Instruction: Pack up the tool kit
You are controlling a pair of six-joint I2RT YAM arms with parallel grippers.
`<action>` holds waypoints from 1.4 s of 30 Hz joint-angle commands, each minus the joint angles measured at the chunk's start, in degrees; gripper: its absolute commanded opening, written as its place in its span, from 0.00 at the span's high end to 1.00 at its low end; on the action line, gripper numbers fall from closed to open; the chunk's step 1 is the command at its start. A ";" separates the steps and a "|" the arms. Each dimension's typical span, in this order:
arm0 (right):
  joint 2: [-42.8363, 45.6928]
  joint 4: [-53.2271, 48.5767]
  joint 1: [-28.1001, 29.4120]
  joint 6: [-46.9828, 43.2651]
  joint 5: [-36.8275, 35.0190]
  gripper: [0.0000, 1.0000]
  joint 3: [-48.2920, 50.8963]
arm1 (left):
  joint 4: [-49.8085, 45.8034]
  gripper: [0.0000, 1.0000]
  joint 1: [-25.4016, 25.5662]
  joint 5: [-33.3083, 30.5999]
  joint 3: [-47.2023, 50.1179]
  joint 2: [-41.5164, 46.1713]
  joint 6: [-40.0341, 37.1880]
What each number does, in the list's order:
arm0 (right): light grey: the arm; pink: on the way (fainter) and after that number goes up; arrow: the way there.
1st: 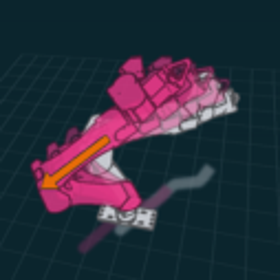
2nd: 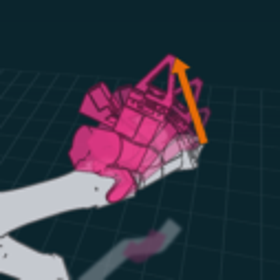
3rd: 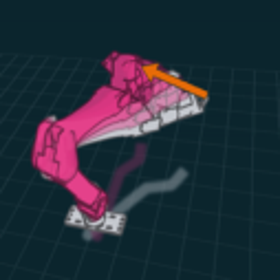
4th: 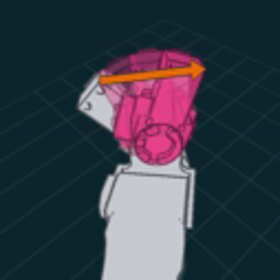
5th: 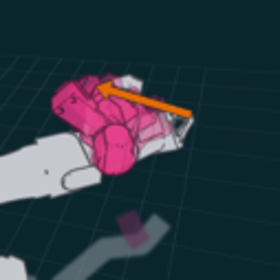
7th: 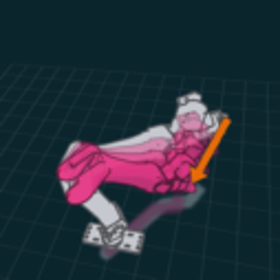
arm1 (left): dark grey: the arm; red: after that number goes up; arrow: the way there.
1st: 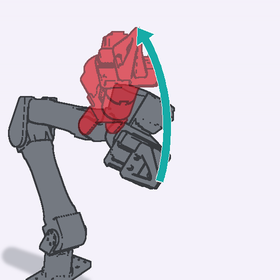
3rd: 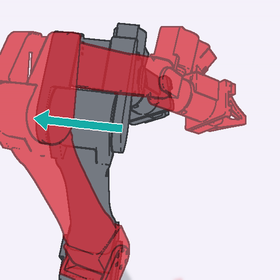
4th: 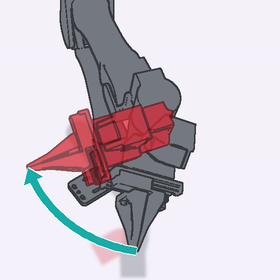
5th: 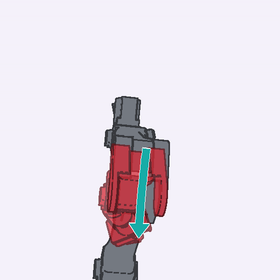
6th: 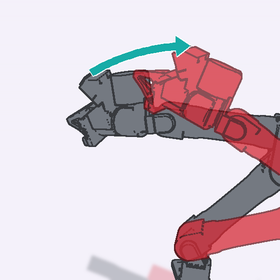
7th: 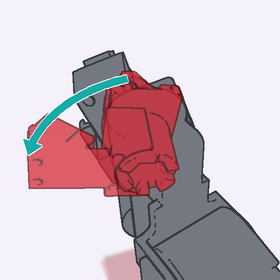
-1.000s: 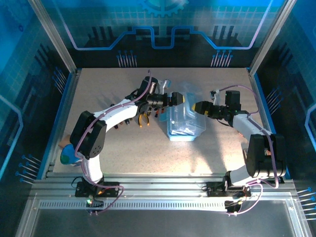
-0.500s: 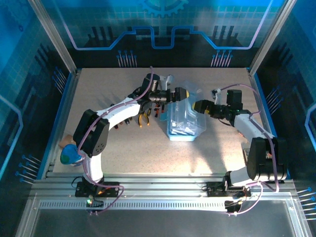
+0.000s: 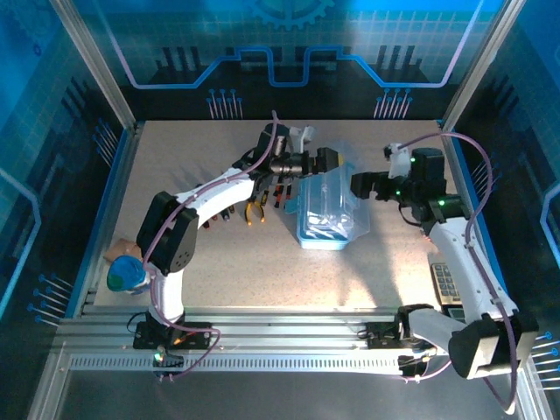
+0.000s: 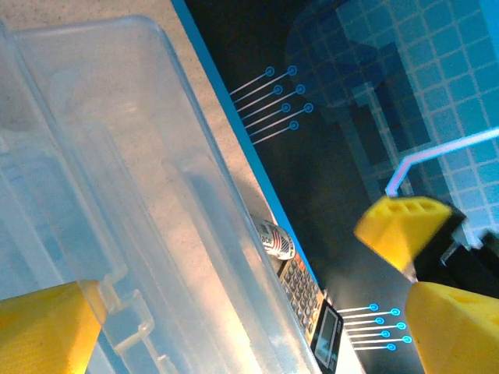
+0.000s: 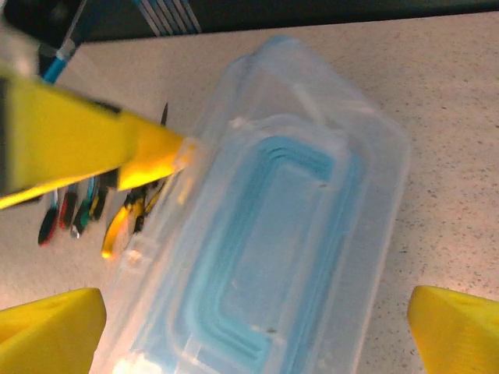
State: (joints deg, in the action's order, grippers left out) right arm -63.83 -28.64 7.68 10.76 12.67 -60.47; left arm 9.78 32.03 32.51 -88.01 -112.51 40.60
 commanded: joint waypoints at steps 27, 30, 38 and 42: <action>-11.72 -15.47 27.73 4.39 -39.77 0.00 -9.44 | 0.00 0.01 2.04 2.47 -9.19 -3.42 0.14; -11.95 -16.24 27.82 4.70 -41.63 0.01 -9.67 | -0.11 0.01 1.99 2.56 -9.29 -3.42 0.10; -12.09 -17.54 27.76 4.79 -43.43 0.11 -9.50 | -1.82 0.01 1.90 2.33 -9.03 -2.55 -1.52; -11.05 -17.08 27.57 4.64 -42.68 0.18 -9.41 | -2.27 0.01 1.40 1.95 -8.22 -1.72 -2.17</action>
State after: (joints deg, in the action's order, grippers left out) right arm -75.13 -43.11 35.20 15.14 -28.58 -69.12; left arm 7.90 33.34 32.91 -94.48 -116.20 40.16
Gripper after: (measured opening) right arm 0.827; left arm 0.994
